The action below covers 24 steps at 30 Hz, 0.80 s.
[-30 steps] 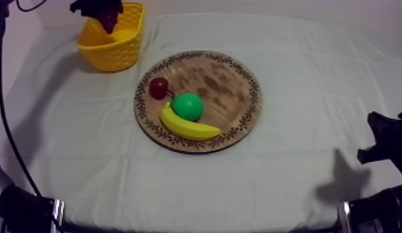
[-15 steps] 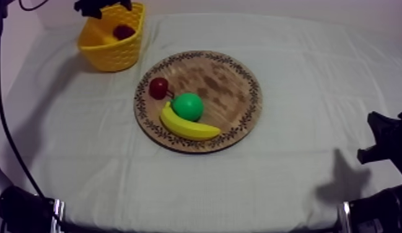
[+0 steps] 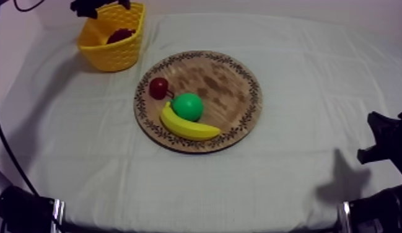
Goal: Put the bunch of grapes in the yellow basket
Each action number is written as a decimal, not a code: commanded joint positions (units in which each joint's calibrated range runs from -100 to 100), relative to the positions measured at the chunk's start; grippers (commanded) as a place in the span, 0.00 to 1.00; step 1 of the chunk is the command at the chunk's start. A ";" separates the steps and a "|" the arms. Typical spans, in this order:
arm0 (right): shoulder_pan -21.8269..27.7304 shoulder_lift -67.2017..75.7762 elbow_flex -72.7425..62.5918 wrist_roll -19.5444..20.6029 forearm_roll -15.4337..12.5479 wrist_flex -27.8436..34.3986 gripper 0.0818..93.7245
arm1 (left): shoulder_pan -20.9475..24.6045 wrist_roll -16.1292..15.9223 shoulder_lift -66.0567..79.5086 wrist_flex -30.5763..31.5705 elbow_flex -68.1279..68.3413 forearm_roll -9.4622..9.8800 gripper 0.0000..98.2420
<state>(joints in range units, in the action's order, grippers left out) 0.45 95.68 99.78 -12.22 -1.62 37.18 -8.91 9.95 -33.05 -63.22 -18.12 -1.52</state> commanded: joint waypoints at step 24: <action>0.00 0.00 -0.01 -0.01 -0.02 -0.01 0.00 | 4.48 -2.98 32.22 11.93 35.68 0.80 0.42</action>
<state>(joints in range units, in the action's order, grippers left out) 0.45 95.68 99.78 -12.22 -1.62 37.18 -4.54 7.06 -4.26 -51.50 12.50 -0.71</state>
